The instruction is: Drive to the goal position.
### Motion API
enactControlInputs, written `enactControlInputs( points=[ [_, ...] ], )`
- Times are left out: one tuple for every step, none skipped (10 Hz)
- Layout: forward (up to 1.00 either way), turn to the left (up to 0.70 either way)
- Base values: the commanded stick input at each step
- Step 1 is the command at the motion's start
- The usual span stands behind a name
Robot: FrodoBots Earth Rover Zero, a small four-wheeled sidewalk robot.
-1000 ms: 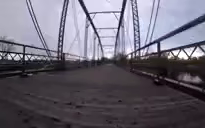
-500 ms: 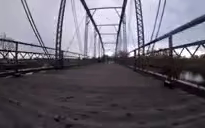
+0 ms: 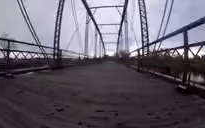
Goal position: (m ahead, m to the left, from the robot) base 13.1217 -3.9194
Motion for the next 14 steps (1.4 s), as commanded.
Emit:
enactControlInputs(
  points=[
    [1.00,0.00],
    [1.00,0.00],
    [1.00,0.00],
    [1.00,0.00],
    [1.00,0.00],
    [1.00,0.00],
    [1.00,0.00],
    [1.00,0.00],
    [1.00,0.00],
    [1.00,0.00],
    [1.00,0.00],
    [1.00,0.00],
    [1.00,0.00],
    [1.00,0.00]
  ],
)
